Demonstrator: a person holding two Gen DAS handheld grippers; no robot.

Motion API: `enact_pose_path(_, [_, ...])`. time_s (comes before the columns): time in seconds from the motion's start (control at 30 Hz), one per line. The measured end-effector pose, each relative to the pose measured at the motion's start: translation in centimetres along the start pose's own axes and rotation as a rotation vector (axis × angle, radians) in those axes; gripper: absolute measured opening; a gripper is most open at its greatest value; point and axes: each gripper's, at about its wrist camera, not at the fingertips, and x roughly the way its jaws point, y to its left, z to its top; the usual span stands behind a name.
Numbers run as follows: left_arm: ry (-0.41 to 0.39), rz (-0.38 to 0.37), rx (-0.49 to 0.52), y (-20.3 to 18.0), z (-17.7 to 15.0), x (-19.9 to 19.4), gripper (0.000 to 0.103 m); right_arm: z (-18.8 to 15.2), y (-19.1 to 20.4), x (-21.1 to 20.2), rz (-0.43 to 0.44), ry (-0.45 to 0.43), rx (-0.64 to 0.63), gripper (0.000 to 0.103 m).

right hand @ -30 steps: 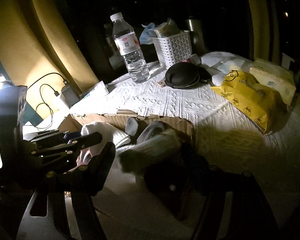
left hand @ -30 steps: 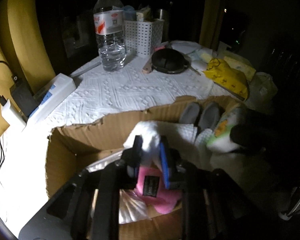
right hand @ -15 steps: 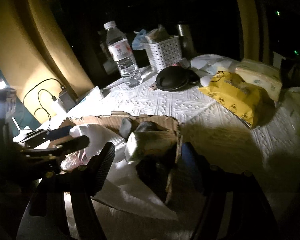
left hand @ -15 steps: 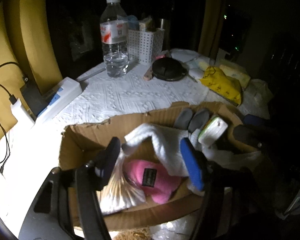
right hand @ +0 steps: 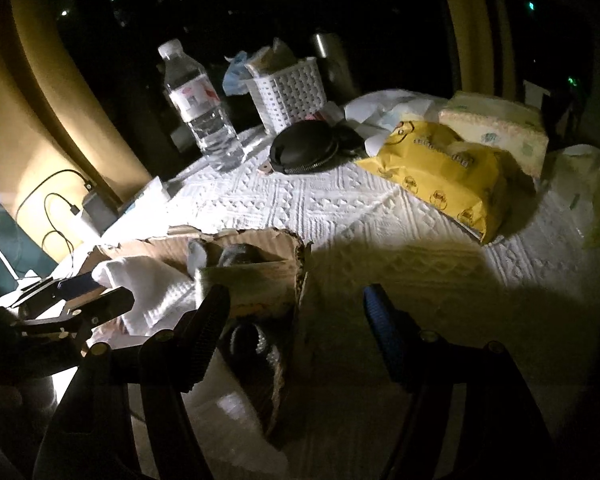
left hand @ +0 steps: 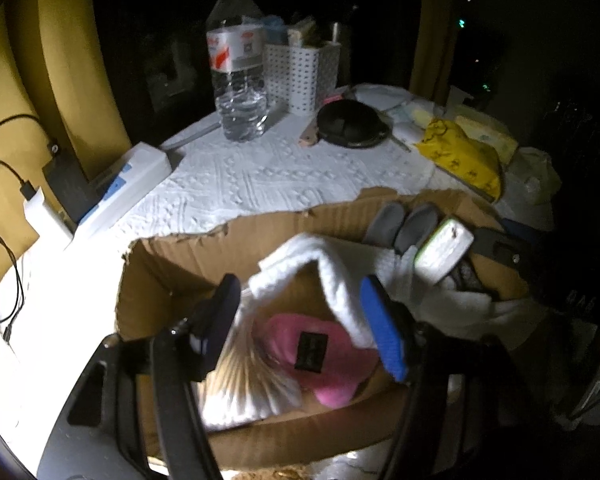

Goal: Organize soft objects
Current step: 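Carry the white cloth and tissue pack into the box and open both grippers, then withdraw both grippers from the box toward the brown sponge and bubble wrap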

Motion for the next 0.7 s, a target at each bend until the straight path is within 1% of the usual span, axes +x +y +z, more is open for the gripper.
enact_pose_path(0.13, [0.011, 0.004, -0.005, 0.1, -0.3, 0.4, 0.064, -0.4, 0.2, 1.7, 0.001, 0.052, -0.015, 0.073])
enact_pose_path(0.2, [0.006, -0.001, -0.007, 0.1, -0.3, 0.3, 0.064, -0.6, 0.4, 1.9, 0.004, 0.063, -0.019, 0.073])
enact_pose_path(0.37, [-0.016, -0.012, -0.005, -0.1, -0.3, -0.9, 0.066, -0.8, 0.7, 1.0, 0.009, 0.047, -0.014, 0.073])
enact_pose_path(0.43, [-0.024, -0.017, -0.004, 0.0, -0.3, -1.6, 0.068, -0.9, 1.0, 0.1, 0.008, 0.034, -0.017, 0.073])
enact_pose_path(0.7, [-0.058, -0.034, -0.005, 0.0, -1.3, -4.6, 0.070, -1.3, 2.6, -2.9, 0.000, 0.004, -0.039, 0.073])
